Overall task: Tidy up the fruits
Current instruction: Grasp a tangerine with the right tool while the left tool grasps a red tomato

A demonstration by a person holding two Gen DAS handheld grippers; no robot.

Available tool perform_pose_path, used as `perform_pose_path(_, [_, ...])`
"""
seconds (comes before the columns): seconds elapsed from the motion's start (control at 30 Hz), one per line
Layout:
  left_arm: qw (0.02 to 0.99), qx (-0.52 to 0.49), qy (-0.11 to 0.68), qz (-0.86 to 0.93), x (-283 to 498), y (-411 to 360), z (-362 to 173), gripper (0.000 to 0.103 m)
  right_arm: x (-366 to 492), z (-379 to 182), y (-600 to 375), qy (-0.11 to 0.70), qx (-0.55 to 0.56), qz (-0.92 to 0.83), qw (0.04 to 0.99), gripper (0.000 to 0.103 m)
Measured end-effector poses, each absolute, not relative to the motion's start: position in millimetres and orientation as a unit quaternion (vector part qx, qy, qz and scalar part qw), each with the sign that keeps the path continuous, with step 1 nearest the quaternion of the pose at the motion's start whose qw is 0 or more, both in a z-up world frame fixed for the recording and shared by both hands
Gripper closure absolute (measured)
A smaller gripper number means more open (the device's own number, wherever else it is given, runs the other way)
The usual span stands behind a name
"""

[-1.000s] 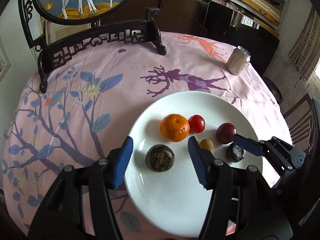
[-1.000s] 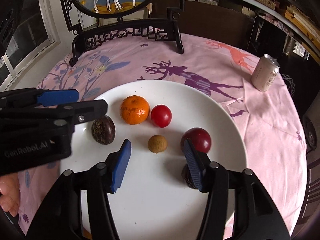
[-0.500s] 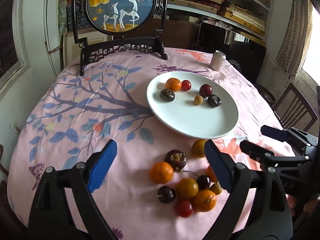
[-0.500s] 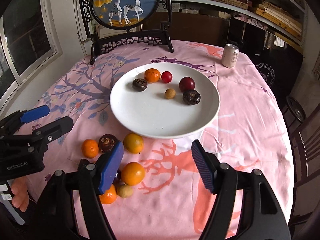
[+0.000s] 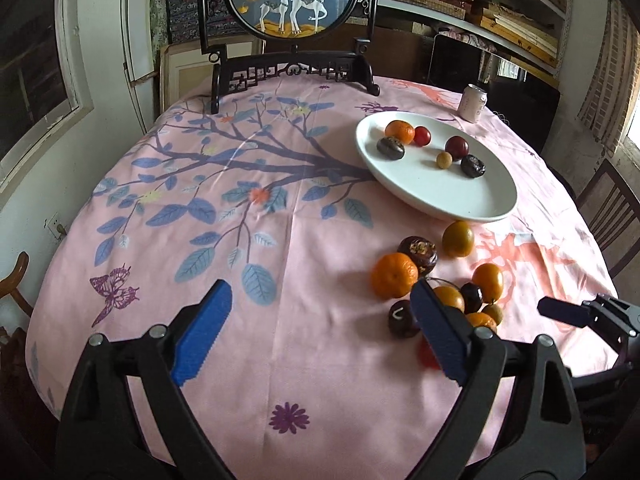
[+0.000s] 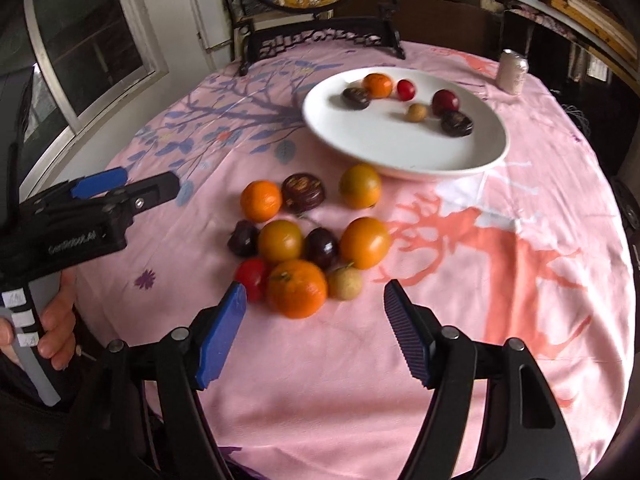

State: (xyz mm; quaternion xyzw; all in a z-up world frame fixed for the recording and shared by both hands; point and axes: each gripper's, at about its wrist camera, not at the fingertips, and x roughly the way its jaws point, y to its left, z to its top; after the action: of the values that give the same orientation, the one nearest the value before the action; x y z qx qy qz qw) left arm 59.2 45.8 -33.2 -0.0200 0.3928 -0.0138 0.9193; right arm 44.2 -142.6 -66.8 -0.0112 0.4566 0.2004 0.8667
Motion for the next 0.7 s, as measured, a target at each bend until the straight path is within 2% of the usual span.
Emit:
perform_pose_path(0.07, [0.917, -0.021, 0.398, -0.005, 57, 51, -37, 0.011, 42, -74, -134, 0.465, -0.009, 0.223, 0.857, 0.032])
perform_pose_path(0.13, [0.916, -0.028, 0.400, -0.001, 55, 57, -39, 0.011, 41, -79, -128, 0.471, -0.012, 0.225, 0.853, 0.045])
perform_pose_path(0.17, [0.916, -0.032, 0.400, 0.000, 54, 61, -40, 0.011, 42, -81, -126, 0.474, -0.015, 0.223, 0.852, 0.055])
perform_pose_path(0.2, [0.916, -0.036, 0.399, 0.001, 52, 64, -40, 0.011, 44, -83, -126, 0.477, -0.016, 0.220, 0.851, 0.057])
perform_pose_path(0.47, [0.916, -0.036, 0.399, -0.012, 47, 69, -39, 0.011, 58, -99, -123, 0.486, -0.024, 0.194, 0.852, 0.058])
perform_pose_path(0.57, [0.917, -0.024, 0.399, -0.022, 43, 63, -38, 0.011, 67, -102, -122, 0.478, -0.020, 0.194, 0.856, 0.062])
perform_pose_path(0.7, [0.912, -0.011, 0.409, -0.030, 41, 53, -43, 0.011, 65, -96, -131, 0.480, -0.006, 0.188, 0.857, 0.062])
